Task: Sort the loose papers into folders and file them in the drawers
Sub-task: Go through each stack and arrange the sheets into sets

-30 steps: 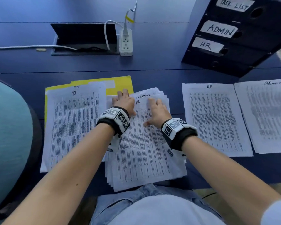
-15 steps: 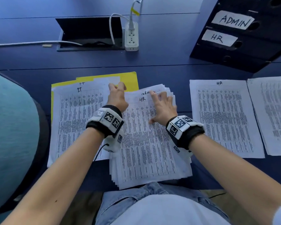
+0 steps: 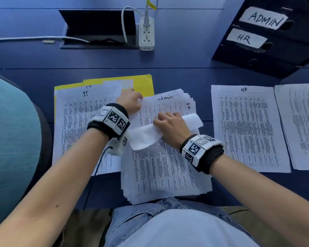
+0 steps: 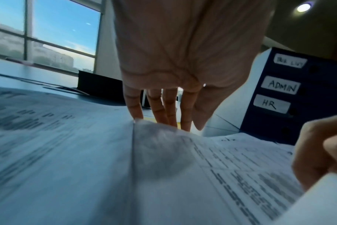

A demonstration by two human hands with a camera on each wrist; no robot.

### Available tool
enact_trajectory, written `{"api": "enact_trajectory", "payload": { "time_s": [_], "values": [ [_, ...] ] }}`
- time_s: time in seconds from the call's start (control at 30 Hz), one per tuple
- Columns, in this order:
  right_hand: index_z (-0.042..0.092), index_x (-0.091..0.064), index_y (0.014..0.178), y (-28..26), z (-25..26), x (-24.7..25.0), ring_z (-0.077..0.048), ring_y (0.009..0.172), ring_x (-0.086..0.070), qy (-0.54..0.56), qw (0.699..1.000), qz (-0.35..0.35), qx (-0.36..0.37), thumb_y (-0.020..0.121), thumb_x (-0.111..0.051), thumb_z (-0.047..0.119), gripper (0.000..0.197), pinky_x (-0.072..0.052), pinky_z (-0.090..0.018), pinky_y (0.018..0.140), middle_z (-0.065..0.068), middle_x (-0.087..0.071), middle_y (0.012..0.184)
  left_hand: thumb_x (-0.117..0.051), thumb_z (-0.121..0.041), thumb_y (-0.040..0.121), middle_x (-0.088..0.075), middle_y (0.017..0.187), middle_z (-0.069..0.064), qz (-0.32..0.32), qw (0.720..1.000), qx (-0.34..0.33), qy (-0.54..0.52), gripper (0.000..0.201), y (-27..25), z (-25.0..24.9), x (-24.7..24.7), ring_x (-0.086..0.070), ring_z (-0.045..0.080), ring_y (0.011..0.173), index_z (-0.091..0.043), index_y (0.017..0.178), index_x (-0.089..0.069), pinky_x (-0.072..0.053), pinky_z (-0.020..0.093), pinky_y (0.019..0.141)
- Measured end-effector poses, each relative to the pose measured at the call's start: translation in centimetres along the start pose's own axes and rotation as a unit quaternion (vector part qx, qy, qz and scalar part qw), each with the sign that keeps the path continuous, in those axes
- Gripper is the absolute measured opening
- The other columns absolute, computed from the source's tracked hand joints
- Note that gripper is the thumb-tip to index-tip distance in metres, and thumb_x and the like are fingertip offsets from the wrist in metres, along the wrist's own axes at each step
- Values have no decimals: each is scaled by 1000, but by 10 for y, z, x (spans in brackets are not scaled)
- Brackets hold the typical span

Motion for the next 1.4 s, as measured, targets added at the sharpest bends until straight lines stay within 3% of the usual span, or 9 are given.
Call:
{"api": "enact_trajectory", "payload": {
  "time_s": [0.23,0.37,0.47,0.57,0.77,0.97,1.07,1.23,1.4],
  "values": [
    [6,-51,117,-1,0,-4,-29,103,-52,45,998,-11,-37,76,-50,-5,42,-37,-41,92,-12,-58,112,-50,-10,89,-51,118,12,-24,999,-41,24,26,-7,-11,3,-47,29,114,-14,113,-60,-40,39,98],
    [2,-40,118,5,-8,0,-40,80,-58,119,989,-55,-70,63,-58,-17,62,-52,-48,66,-24,-45,129,-54,-6,89,-64,103,12,-64,995,-73,-29,14,-14,-14,7,-56,26,97,-7,98,-64,-45,33,85],
    [6,-22,143,11,-24,3,-36,113,-47,93,988,-38,-121,74,-64,-2,81,-47,-44,84,-12,-16,153,-59,-5,87,-62,85,13,-86,987,-64,-122,10,-16,-8,12,-51,20,80,0,91,-67,-42,21,70],
    [9,-18,145,12,-31,9,-30,123,-37,38,992,-26,-117,80,-67,18,82,-40,-43,97,-7,-25,150,-59,-4,87,-53,67,1,-61,979,-57,-184,10,-17,-2,13,-48,14,67,2,88,-66,-33,3,54],
    [8,-41,136,7,-31,15,-31,123,-41,6,991,-91,-100,81,-58,10,58,-35,-46,91,-10,-41,142,-49,-13,95,-53,71,5,-49,969,-52,-235,22,-16,5,13,-43,5,63,-1,94,-68,-31,7,57],
    [15,-65,80,-2,-25,13,-25,102,-52,-102,961,-255,-33,44,-69,-2,40,-24,-40,87,0,-68,90,-46,-11,96,-59,91,7,-33,960,-37,-275,21,-12,12,13,-52,12,80,-5,100,-66,-42,26,82],
    [14,-64,75,-11,-16,12,-23,76,-66,-95,958,-269,5,40,-67,-6,40,-24,-38,87,1,-64,69,-54,-11,91,-54,71,1,-29,972,-25,-233,13,-14,14,13,-47,12,67,-16,92,-66,-41,16,64],
    [15,-67,86,-18,-3,-3,-20,66,-62,-68,974,-212,26,38,-75,2,50,-27,-34,75,0,-64,73,-57,-15,90,-55,79,8,-16,987,-4,-158,17,-17,12,14,-48,16,76,-3,94,-67,-35,12,57],
    [11,-67,71,-4,-9,7,-27,80,-63,-24,987,-158,4,43,-83,12,33,-49,-40,71,-11,-65,95,-59,-15,90,-53,67,-1,47,972,14,-228,17,-17,13,19,-47,10,67,-2,94,-67,-37,17,65]
  ]
}}
Point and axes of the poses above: each hand's wrist, its own y-axis towards the middle knuckle, its own x-axis out of the back of the hand, z = x × y, the point moved 4 cm from there along y, towards the middle knuckle
